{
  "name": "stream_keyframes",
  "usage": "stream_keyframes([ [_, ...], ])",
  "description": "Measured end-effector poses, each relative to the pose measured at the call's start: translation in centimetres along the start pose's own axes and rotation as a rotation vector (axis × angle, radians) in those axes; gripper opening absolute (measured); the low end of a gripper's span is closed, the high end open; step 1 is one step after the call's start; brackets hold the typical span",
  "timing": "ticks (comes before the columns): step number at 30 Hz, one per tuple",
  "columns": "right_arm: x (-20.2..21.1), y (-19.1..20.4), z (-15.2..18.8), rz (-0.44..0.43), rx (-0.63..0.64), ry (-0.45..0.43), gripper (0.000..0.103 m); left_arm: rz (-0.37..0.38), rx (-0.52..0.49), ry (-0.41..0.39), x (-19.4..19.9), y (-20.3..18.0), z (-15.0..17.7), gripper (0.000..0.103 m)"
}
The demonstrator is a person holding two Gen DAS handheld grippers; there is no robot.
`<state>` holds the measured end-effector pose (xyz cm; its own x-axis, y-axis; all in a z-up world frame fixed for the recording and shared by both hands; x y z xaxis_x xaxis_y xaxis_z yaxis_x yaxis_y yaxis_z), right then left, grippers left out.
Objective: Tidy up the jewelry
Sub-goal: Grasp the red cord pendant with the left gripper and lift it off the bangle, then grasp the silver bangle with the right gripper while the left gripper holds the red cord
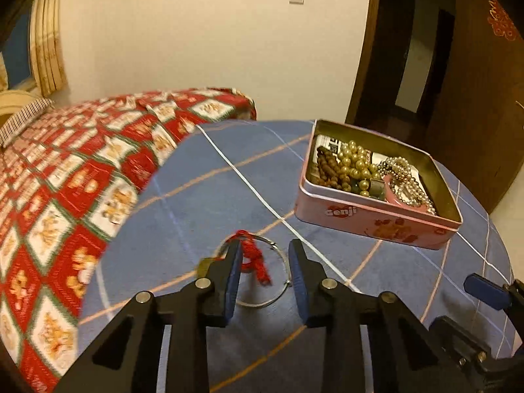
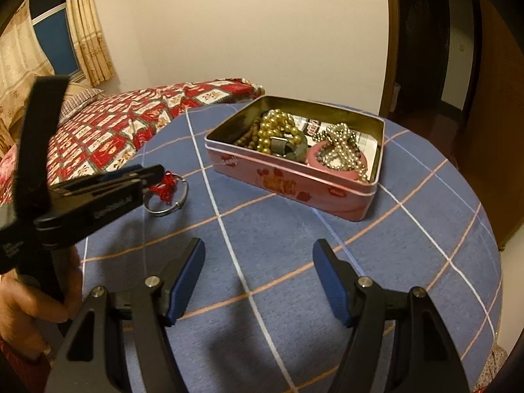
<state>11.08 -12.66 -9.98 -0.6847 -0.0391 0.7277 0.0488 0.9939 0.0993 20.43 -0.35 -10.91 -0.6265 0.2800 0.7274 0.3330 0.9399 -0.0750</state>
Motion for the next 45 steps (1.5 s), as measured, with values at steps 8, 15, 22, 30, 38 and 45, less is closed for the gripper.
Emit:
stream_keyframes([
  [8,-0.9,-0.8,-0.2,0.001,-0.019,0.018,0.072,-0.006,0.077,0.121,-3.6,1.1,0.6,0.020],
  [15,-1.5,-0.5,-0.3,-0.009,-0.023,0.027,0.072,0.106,0.172,0.103,-3.1,2.7,0.8,0.004],
  [22,-2.2,0.0,-0.6,-0.023,-0.019,0.036,0.072,0.170,0.179,-0.051,2.7,4.0,-0.5,0.004],
  [30,-5.3,3.8,-2.8,-0.126,0.024,0.063,0.065,0.145,0.216,-0.161,8.6,7.4,-0.6,0.004],
  [38,-10.0,9.9,-4.0,-0.148,0.144,0.133,0.082,0.106,0.251,-0.174,9.2,10.0,0.1,0.004],
  [45,-11.5,11.4,-4.2,-0.043,0.219,0.118,0.068,0.110,0.249,-0.174,9.0,10.6,0.0,0.004],
])
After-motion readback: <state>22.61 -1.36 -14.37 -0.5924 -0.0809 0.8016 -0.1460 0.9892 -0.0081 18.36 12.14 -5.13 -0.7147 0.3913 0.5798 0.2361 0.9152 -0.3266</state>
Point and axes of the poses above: each gripper's, at about its wrist camera, not at the fingertips, and x roughly against the way its jaws point, y to its left, z to its underside, the point moved 4 cm from there along -x, roughly the way its jaws point, and after that the axes turned 2 degrees about y, right-handed, at the moved point
